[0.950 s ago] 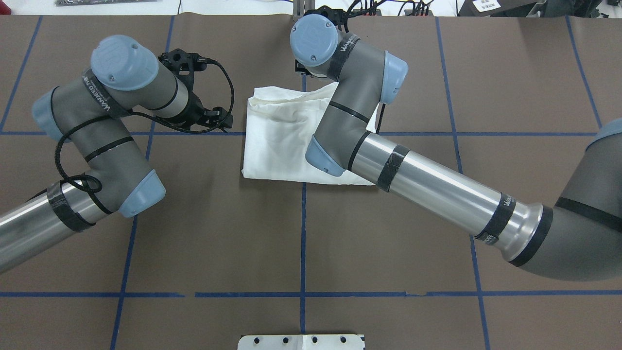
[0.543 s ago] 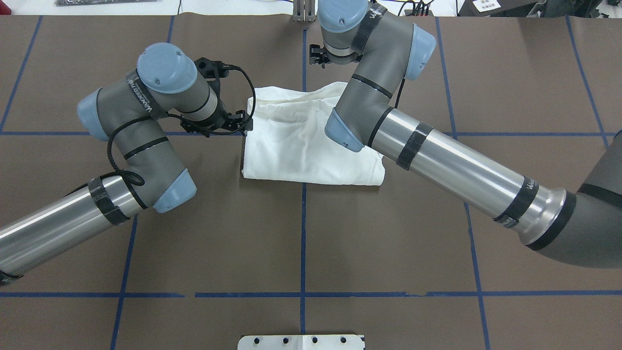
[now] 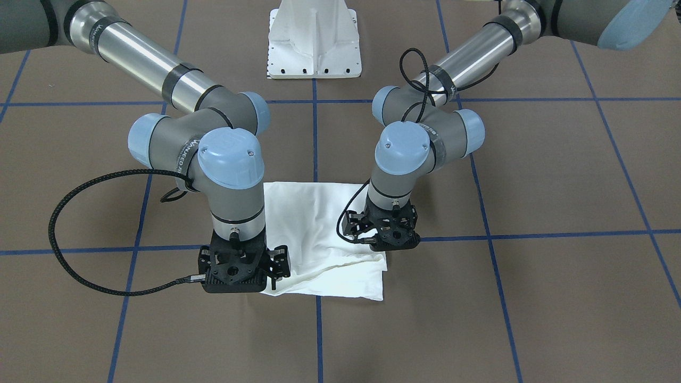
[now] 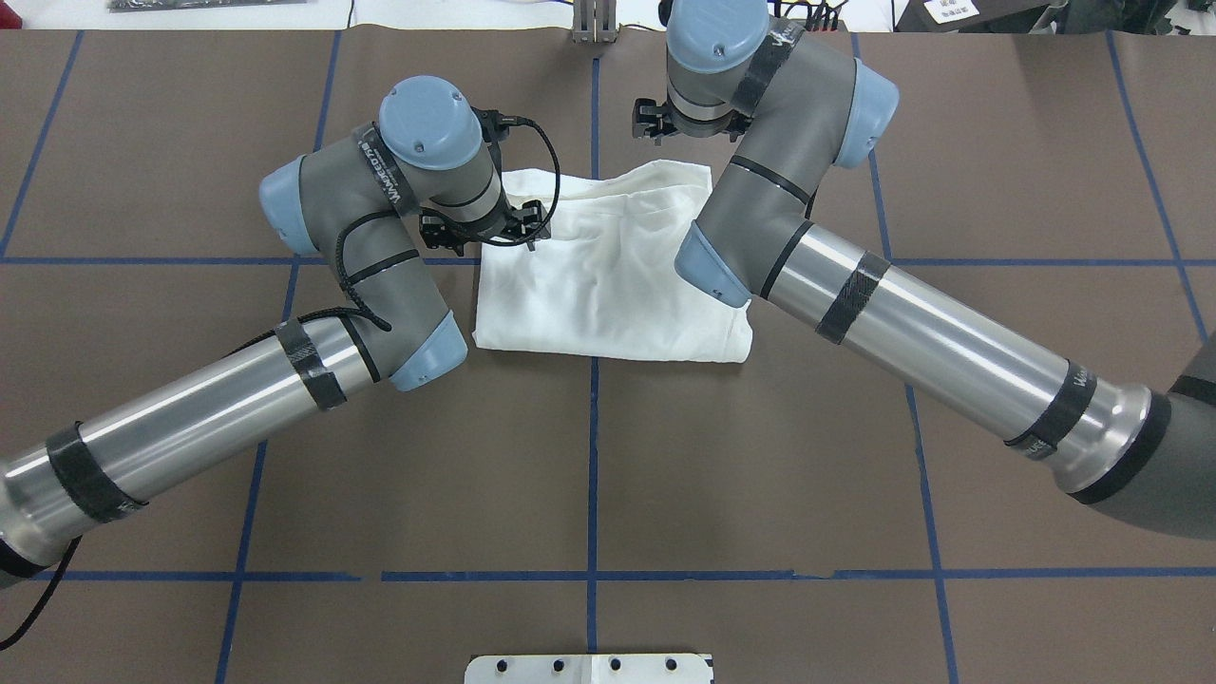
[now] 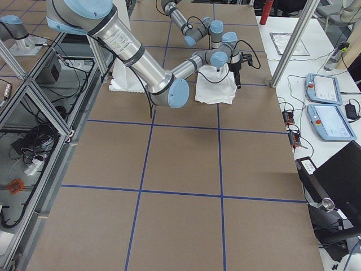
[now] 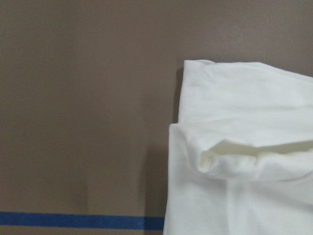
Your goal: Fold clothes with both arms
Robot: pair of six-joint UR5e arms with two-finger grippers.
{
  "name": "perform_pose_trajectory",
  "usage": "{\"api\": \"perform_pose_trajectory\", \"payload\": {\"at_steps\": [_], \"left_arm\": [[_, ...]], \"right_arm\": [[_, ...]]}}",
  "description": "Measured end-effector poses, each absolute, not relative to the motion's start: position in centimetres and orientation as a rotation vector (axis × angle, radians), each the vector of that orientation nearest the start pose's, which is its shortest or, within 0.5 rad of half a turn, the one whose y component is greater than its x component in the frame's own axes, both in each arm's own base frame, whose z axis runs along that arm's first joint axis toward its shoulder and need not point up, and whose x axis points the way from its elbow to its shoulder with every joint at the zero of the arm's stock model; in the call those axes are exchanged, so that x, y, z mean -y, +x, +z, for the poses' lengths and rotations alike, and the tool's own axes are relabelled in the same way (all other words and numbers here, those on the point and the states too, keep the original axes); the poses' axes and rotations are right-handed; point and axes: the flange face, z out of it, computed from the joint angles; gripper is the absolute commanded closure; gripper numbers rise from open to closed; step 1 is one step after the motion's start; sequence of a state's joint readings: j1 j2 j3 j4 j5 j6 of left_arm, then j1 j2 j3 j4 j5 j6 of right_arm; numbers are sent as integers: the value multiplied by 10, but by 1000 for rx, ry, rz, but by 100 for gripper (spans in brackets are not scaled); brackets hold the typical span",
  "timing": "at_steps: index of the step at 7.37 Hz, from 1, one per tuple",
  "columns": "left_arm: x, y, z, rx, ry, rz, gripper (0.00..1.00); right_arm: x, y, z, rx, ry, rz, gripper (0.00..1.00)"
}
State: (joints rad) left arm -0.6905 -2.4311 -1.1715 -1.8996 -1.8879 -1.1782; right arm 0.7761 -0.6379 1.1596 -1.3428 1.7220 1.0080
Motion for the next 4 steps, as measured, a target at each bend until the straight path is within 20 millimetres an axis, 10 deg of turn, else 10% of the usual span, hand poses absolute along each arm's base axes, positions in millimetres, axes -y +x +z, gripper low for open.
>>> {"api": "perform_pose_trajectory", "payload": {"at_steps": [4], "left_arm": [[686, 521, 293, -850, 269, -440, 0]], "right_arm": [[658, -502, 237, 671, 346, 147, 0]]}}
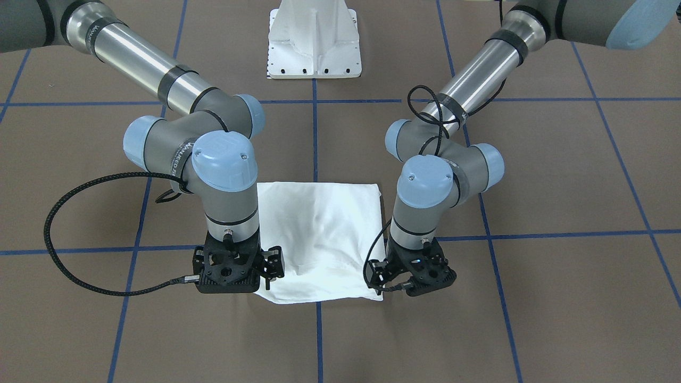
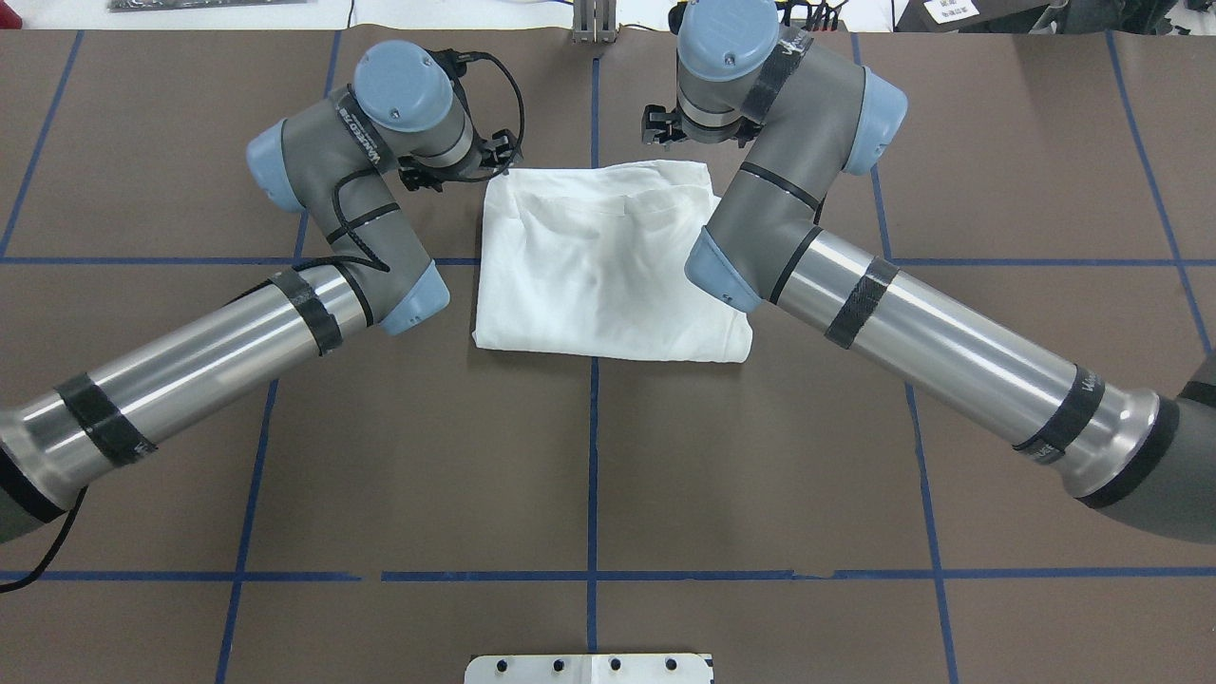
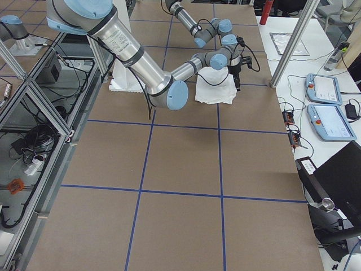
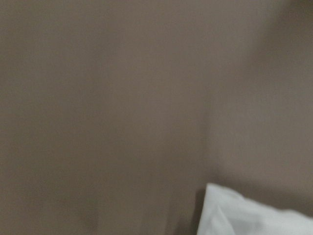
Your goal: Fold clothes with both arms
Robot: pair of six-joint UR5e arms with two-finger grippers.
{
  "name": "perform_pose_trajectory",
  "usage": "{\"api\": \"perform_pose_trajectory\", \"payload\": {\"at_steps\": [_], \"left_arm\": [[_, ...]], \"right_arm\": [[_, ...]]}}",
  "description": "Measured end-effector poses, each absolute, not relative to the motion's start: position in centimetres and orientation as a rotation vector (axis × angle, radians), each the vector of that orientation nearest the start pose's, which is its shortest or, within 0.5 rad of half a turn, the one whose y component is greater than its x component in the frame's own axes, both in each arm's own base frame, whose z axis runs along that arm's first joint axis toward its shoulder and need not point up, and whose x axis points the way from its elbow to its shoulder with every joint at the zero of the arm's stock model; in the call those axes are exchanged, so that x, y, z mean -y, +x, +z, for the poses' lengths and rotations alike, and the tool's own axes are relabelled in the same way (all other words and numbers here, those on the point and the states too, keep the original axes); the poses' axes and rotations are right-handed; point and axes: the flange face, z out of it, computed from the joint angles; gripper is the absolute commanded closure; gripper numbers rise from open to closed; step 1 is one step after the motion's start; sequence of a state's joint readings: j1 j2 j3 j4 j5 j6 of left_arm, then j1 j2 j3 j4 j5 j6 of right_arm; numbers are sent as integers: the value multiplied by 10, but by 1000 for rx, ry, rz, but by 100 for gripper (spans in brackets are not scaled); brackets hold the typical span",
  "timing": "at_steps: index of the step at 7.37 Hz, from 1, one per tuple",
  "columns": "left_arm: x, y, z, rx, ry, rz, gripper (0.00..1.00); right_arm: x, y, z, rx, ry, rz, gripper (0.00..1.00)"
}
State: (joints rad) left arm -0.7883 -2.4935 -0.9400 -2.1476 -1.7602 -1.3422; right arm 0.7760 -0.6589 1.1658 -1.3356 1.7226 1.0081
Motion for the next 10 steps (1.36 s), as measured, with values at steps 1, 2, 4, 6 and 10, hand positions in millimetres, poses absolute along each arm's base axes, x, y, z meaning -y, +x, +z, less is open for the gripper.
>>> {"api": "perform_pose_trajectory", "payload": {"at_steps": [1, 2, 4, 6, 10], "left_arm": [[709, 504, 296, -857, 307, -526, 0], [722, 491, 294, -862, 333, -556, 0], [722, 467, 289, -914, 317, -434, 0], [696, 433, 298, -989, 275, -303, 0], [678, 418, 315, -1004, 260, -273, 0]], "right_arm": [[656, -502, 241, 671, 345, 146, 0], [652, -503, 244, 673, 342, 147, 0], [635, -522, 241, 686, 330, 158, 0], [621, -549, 231, 682, 329, 222, 0], [601, -592, 229, 624, 381, 227, 34]]}}
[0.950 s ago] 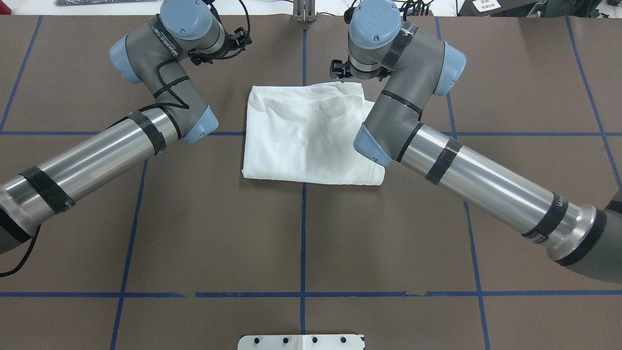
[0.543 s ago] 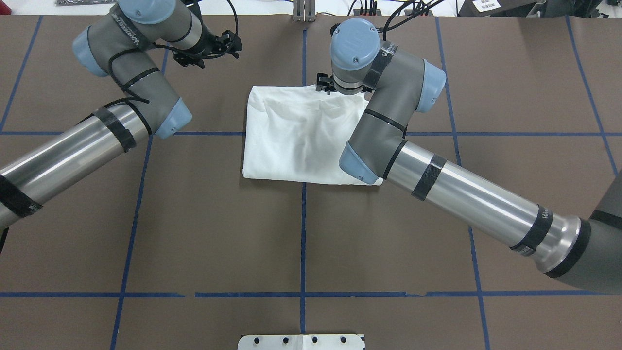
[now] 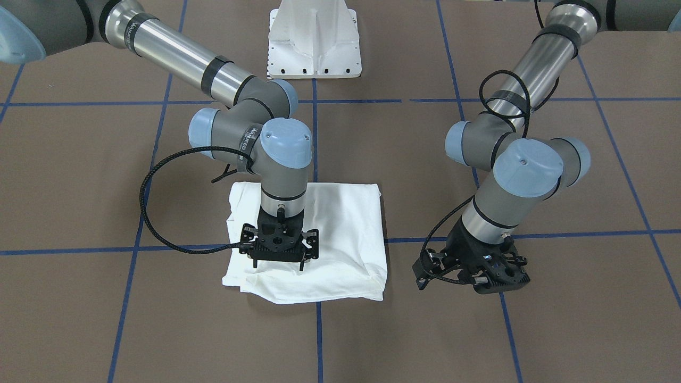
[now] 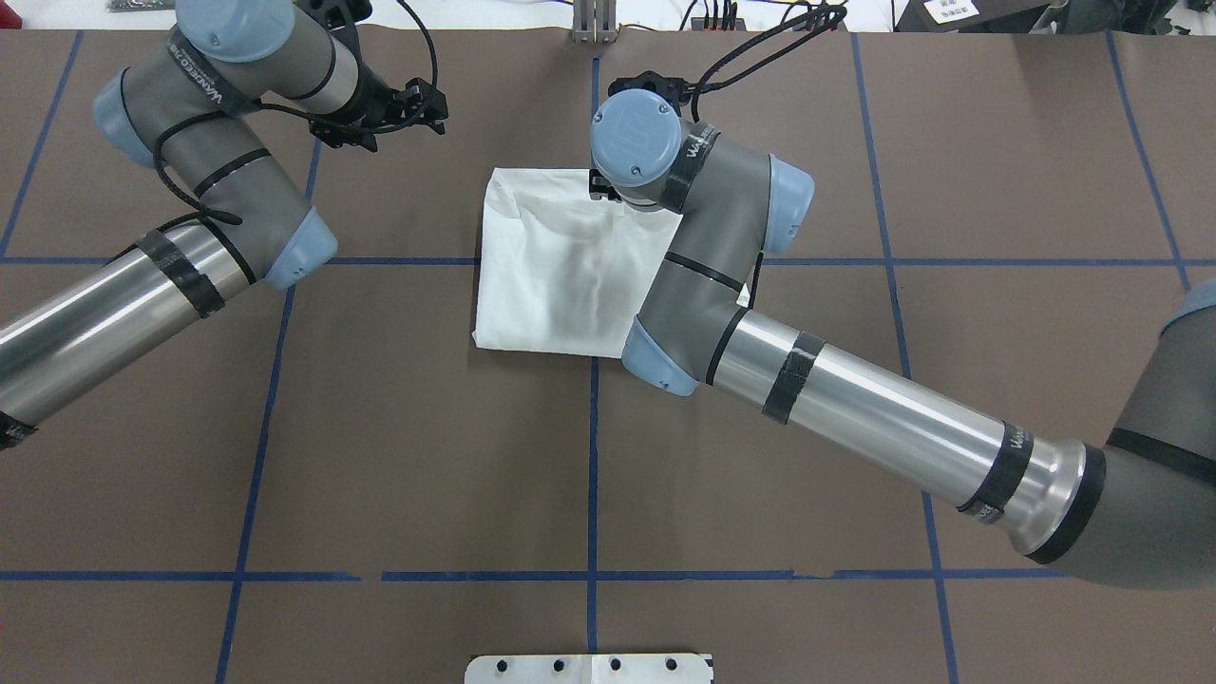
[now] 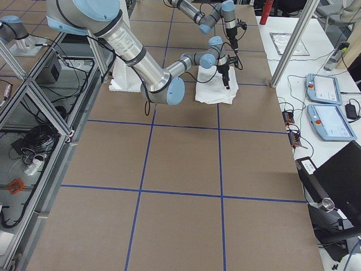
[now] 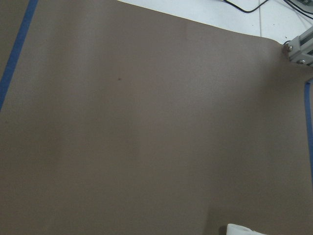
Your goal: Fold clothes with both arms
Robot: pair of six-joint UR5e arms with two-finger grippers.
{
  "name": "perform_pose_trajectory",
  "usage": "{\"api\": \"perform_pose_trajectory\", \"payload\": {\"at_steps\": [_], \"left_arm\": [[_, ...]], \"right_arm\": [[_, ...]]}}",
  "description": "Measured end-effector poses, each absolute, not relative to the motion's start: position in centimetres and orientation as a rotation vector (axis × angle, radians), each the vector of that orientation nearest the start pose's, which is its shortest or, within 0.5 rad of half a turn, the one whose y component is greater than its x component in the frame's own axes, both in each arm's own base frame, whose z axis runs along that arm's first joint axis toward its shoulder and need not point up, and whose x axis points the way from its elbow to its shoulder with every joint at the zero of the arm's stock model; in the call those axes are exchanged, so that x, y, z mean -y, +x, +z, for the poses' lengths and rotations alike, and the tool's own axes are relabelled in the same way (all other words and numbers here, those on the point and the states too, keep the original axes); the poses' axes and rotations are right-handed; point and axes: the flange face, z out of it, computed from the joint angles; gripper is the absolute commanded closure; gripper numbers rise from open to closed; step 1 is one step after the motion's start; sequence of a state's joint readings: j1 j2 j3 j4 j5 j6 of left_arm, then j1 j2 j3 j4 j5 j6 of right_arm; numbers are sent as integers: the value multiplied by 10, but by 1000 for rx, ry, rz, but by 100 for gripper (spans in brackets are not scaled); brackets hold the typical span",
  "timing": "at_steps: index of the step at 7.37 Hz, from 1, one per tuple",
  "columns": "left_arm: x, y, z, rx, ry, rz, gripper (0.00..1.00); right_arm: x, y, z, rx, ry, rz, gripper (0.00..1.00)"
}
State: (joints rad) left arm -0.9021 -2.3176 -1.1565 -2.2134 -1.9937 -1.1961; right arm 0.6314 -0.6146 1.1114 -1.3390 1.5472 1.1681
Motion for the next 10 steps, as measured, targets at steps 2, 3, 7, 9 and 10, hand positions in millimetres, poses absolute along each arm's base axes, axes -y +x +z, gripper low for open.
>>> {"api": "perform_pose_trajectory", "payload": {"at_steps": [2, 3, 7, 9, 10], "left_arm": [[676, 419, 317, -1003, 257, -272, 0], [676, 419, 318, -1003, 256, -272, 0], [675, 419, 316, -1006, 256, -273, 0], [674, 418, 312, -1012, 259, -276, 0], [673, 418, 310, -1016, 261, -275, 0]], "right_arm": [[593, -601, 238, 595, 401, 221, 100], [592, -601, 241, 584, 409, 217, 100], [623, -577, 256, 519, 446, 202, 100], [637, -567, 265, 490, 449, 201, 1], [640, -564, 265, 486, 455, 193, 0]]}}
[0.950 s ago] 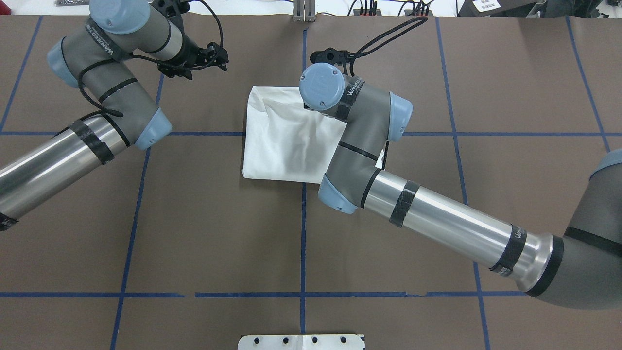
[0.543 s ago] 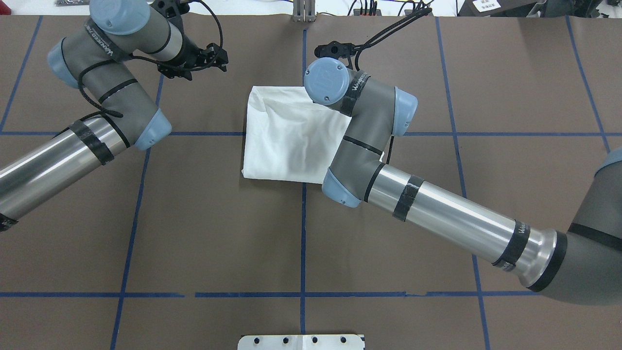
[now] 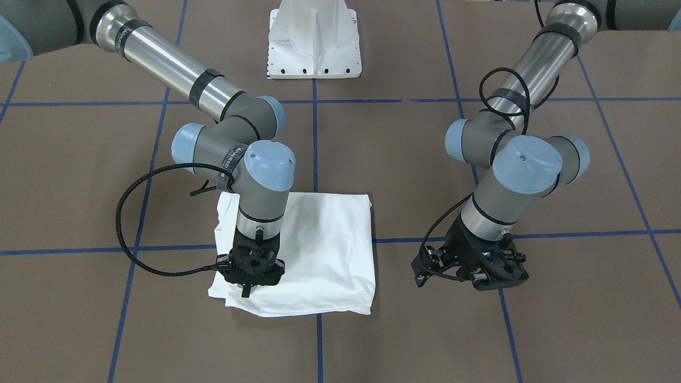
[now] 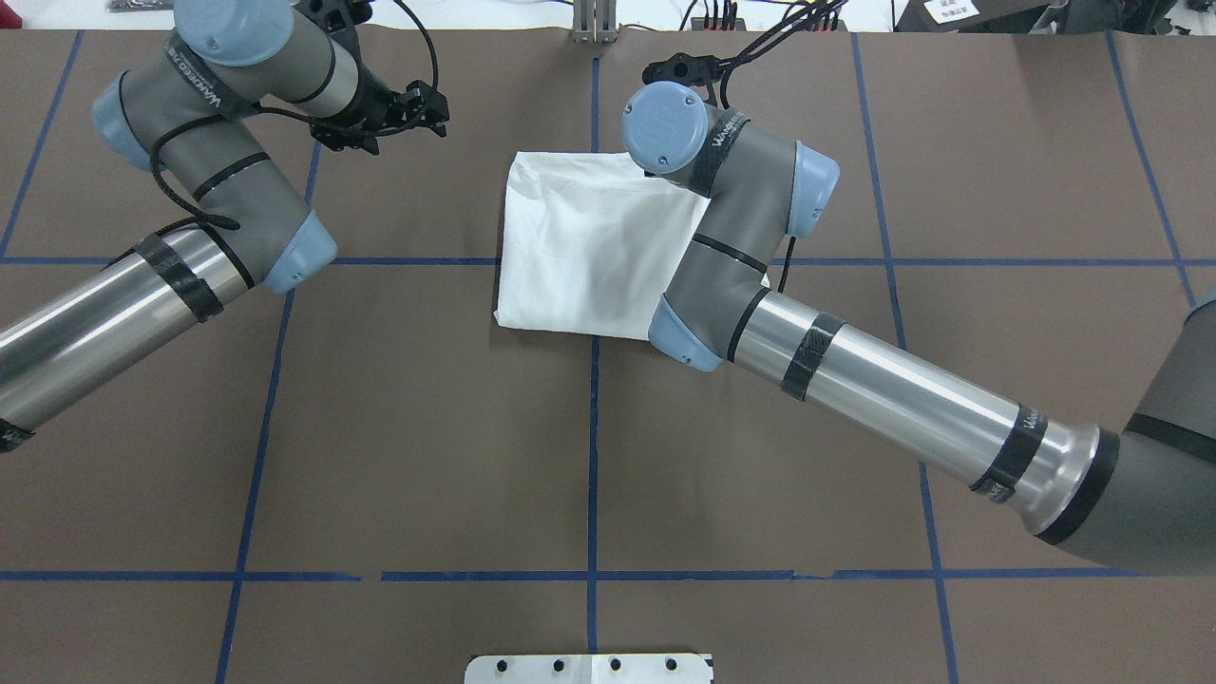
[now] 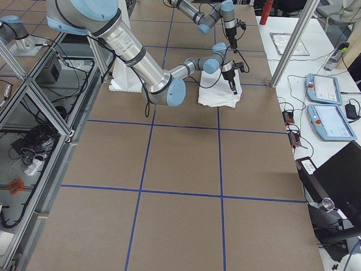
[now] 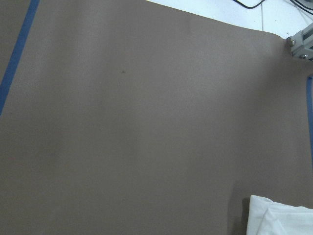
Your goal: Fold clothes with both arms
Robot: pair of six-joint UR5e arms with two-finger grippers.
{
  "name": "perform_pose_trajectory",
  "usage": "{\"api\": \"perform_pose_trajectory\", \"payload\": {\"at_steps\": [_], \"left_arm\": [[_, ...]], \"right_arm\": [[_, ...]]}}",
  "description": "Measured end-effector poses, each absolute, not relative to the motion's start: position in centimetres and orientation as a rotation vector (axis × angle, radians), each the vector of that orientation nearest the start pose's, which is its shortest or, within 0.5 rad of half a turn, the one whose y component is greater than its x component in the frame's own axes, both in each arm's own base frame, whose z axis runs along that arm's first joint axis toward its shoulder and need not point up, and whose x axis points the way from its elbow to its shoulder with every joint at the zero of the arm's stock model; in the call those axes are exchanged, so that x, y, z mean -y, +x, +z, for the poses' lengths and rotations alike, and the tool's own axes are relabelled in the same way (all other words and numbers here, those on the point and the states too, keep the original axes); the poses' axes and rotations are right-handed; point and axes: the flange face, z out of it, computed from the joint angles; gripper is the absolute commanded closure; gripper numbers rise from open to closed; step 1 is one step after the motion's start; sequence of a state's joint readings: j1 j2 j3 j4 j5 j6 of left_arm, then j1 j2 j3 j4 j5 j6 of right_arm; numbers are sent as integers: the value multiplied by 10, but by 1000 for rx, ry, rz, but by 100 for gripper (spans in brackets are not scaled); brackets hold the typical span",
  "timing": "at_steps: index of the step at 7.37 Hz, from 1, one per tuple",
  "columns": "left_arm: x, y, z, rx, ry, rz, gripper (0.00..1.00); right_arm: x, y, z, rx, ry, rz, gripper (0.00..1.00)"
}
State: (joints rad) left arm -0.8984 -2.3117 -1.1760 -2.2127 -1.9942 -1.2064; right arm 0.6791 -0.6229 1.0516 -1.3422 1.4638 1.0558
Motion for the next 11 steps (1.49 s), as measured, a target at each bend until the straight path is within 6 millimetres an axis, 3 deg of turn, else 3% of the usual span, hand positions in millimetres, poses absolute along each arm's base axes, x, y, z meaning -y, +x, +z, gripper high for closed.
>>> {"api": "perform_pose_trajectory", "payload": {"at_steps": [2, 3, 5, 6, 8, 9, 10, 11], "left_arm": [[666, 414, 312, -1022, 261, -264, 0], [661, 412, 314, -1024, 248, -246, 0], [643, 397, 302, -964, 240, -135, 0], [624, 373, 297, -903, 257, -37, 0], [593, 292, 295, -779, 314, 147, 0], [584, 242, 306, -719, 337, 217, 0], [581, 188, 326, -666, 356, 278, 0], [580, 128, 359, -630, 360, 330, 0]], "right_arm": [[645, -560, 257, 510, 439, 178, 0], [652, -549, 251, 553, 392, 158, 0], [678, -497, 239, 651, 267, 96, 0], [688, -457, 232, 673, 209, 55, 0], [687, -352, 244, 667, 158, -39, 0], [678, -287, 272, 663, 156, -96, 0], [664, -222, 311, 669, 155, -158, 0], [644, -159, 360, 678, 155, -215, 0]]}}
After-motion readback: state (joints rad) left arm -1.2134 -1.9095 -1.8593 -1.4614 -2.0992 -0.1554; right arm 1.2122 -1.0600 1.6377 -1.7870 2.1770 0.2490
